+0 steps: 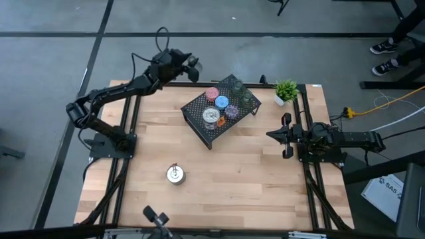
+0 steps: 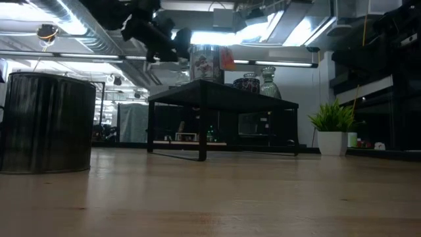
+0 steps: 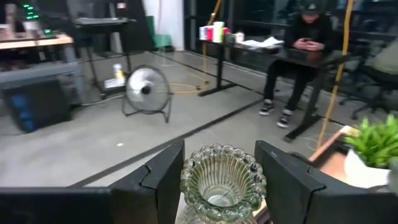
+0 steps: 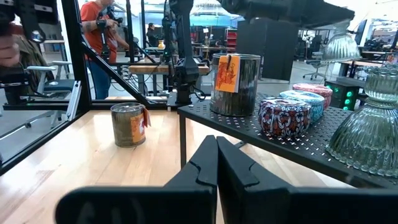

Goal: Pick & Place candle stick holders
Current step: Put the green glass candle holder on the shelf aligned with the green glass candle holders

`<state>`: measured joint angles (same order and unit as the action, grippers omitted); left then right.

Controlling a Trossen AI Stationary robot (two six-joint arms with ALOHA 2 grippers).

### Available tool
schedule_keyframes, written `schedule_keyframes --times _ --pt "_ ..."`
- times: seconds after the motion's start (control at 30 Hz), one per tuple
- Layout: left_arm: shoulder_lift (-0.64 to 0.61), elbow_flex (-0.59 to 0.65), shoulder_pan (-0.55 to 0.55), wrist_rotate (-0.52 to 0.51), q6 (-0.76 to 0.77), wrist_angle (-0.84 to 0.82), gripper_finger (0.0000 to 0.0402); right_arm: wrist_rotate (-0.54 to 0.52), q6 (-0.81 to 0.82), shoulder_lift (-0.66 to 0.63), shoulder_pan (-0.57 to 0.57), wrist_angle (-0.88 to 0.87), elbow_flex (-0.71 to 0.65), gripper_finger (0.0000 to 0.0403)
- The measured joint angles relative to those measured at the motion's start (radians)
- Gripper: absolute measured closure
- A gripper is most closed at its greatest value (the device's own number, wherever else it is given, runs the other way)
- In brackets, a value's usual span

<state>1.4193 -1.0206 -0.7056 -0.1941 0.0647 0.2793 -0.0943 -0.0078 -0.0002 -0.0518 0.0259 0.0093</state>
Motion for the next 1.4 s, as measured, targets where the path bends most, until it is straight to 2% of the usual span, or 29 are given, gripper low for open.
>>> schedule_keyframes --times 0.57,0.83,1.4 --pt "0.251 -0.255 0.054 0.19 0.0 -0.004 0.0224 0.0 0.0 0.0 0.0 0.0 0.0 0.0402" --pt "0.34 -0.363 0.084 0.223 -0.034 -0.036 0.0224 0.0 0.0 0.0 0.0 0.0 0.0 0.0402" --pt "0.416 -0.376 0.15 0.235 -0.071 -0.072 0.0224 0.0 0.0 0.0 0.0 0.0 0.0 0.0402"
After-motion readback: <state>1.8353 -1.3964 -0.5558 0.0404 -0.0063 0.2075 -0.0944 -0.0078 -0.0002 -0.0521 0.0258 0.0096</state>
